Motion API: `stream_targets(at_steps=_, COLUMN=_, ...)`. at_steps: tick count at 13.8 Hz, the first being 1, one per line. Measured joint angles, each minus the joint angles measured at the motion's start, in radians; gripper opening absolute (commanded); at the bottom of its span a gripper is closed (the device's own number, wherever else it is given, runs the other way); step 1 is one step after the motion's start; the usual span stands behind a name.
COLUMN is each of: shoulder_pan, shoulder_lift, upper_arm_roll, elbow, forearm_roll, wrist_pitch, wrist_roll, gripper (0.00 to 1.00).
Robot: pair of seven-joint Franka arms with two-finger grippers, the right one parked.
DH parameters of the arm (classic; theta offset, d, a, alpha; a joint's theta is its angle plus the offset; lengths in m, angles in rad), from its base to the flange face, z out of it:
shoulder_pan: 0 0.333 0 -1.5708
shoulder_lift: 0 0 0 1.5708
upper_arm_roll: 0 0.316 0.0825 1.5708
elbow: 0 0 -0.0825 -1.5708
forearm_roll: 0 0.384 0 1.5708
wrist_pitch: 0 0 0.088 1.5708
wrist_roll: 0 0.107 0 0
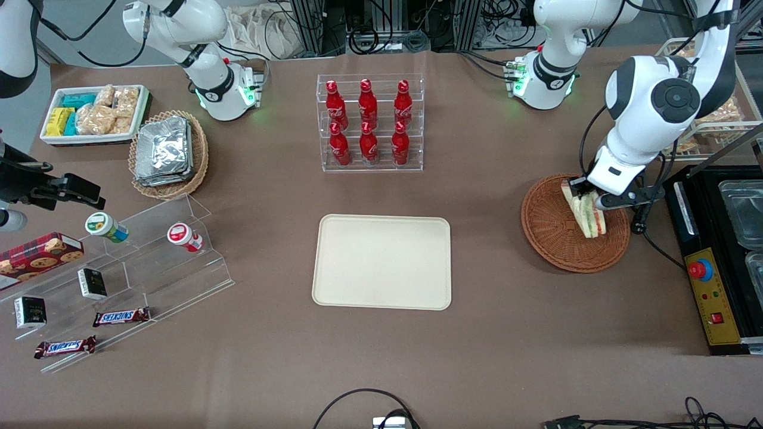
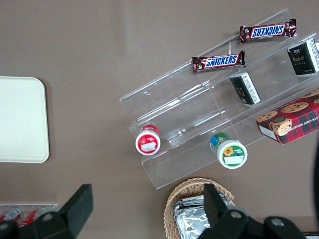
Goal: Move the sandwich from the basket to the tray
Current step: 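Lift the sandwich upright out of the basket with the left gripper, then carry the sandwich with the left gripper over the cream tray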
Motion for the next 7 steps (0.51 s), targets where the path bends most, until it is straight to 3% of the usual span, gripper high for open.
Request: stream_targets(at_steps=7, shoulder_pan=-0.005, shoulder_lift=0.038, upper_arm_roll=-0.168, elbow=0.090, forearm_roll=0.000, wrist_pitch=-0.014, wrist_roll=0.034, gripper=0.00)
